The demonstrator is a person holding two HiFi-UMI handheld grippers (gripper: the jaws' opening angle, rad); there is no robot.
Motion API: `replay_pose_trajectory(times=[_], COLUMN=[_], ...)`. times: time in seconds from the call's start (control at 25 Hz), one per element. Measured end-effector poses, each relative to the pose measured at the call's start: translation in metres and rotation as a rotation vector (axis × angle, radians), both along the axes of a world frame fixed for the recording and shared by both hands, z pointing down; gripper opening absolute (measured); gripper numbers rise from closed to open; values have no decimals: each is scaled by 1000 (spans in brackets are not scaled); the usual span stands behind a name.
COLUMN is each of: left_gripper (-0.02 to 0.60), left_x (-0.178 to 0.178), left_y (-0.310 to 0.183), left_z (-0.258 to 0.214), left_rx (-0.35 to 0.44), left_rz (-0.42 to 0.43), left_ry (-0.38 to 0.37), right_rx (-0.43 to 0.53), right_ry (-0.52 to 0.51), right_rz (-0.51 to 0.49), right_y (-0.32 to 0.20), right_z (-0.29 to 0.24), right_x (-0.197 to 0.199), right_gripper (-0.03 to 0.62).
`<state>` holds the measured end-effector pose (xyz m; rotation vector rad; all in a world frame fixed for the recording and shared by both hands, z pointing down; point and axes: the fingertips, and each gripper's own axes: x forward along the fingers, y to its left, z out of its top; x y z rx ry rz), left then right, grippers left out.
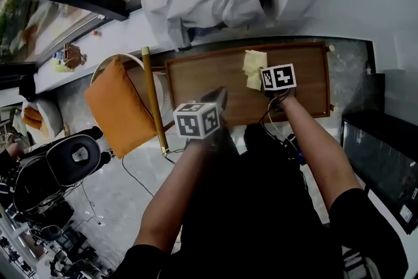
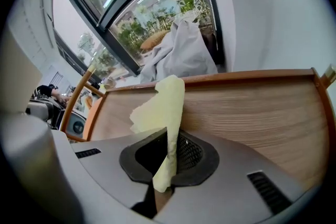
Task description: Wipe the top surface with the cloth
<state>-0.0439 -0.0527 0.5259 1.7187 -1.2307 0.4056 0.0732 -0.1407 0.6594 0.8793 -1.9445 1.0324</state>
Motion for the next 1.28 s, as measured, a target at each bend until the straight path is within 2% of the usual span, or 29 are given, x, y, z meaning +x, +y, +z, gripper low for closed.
replay_pose_trajectory(times=[0.36, 0.72, 1.28], left_gripper=[9, 9, 9], left_x=[44, 62, 77], left_y=[-18, -27, -28], left_z=[2, 3, 6], left_rx=[9, 6, -4], left_rz=[69, 109, 157], left_ry=[22, 27, 22], right_rx=[14, 40, 72], right_ry=[23, 66, 91], right_rz=[48, 85, 171], right_y=[-14, -25, -38], right_z=[0, -3, -7], right_x=[48, 97, 148], right_gripper=[32, 32, 32])
